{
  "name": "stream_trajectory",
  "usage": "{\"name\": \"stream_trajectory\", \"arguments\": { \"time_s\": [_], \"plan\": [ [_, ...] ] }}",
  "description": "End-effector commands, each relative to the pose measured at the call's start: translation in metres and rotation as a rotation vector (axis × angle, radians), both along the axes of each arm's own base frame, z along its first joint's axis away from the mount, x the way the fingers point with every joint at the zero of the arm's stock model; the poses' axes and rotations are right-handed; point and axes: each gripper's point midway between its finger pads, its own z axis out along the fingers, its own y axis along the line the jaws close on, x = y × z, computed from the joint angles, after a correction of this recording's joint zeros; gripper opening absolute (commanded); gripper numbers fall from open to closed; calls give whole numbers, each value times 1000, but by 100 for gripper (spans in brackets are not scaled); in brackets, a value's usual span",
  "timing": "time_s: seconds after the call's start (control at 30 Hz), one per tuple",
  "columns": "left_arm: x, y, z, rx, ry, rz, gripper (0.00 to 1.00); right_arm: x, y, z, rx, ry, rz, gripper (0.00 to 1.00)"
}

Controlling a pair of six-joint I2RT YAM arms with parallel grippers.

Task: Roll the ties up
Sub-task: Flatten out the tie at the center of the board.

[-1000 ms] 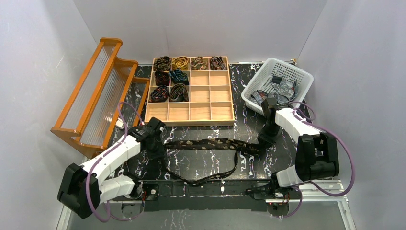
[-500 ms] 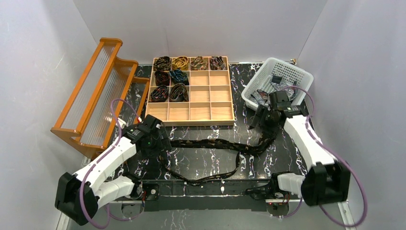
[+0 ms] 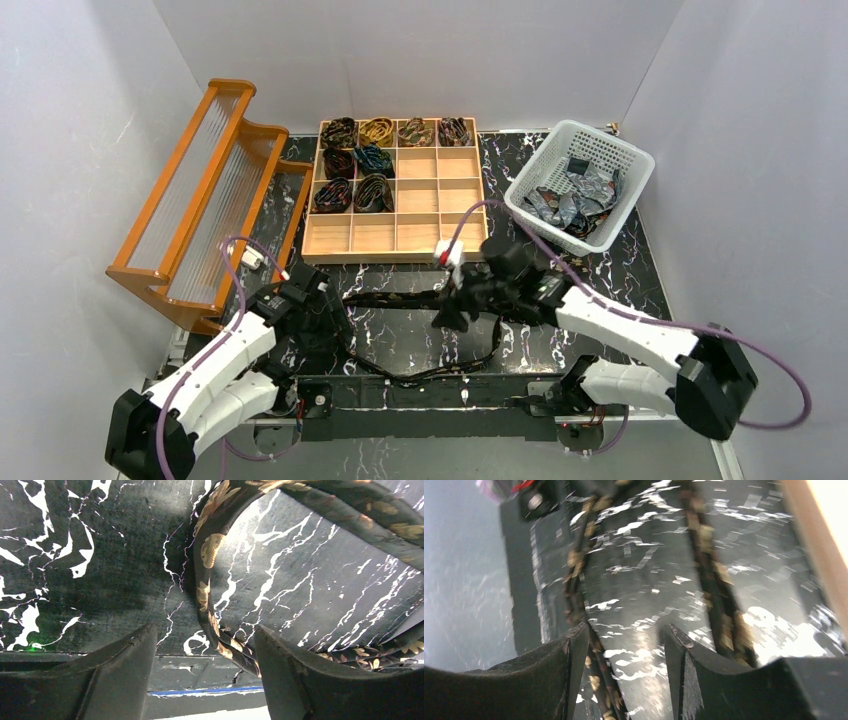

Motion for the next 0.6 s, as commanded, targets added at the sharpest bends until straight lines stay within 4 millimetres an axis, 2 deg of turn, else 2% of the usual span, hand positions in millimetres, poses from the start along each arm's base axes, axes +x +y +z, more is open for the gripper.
{"name": "stream_trajectory", "arguments": {
  "time_s": [0.0, 0.03, 0.1, 0.27, 0.43, 0.57],
  "plan": [
    [-6, -7, -9, -35, 46, 8, 65, -49, 40, -29, -18, -240, 365, 64],
    [-9, -7, -12, -37, 59, -1, 64, -67, 46, -37, -41, -247, 429, 64],
    [-11, -8, -17, -37, 73, -11, 60, -86, 50, -53, -74, -246, 484, 65],
    [-10, -9, -22, -36, 79, -16, 51, -111, 62, -67, -68, -276, 557, 66],
    [-9, -12, -26, -42, 85, -19, 45, -128, 68, -87, -117, -275, 616, 63],
    [-8, -13, -26, -42, 82, -19, 43, -128, 67, -105, -169, -284, 623, 56]
  ]
}}
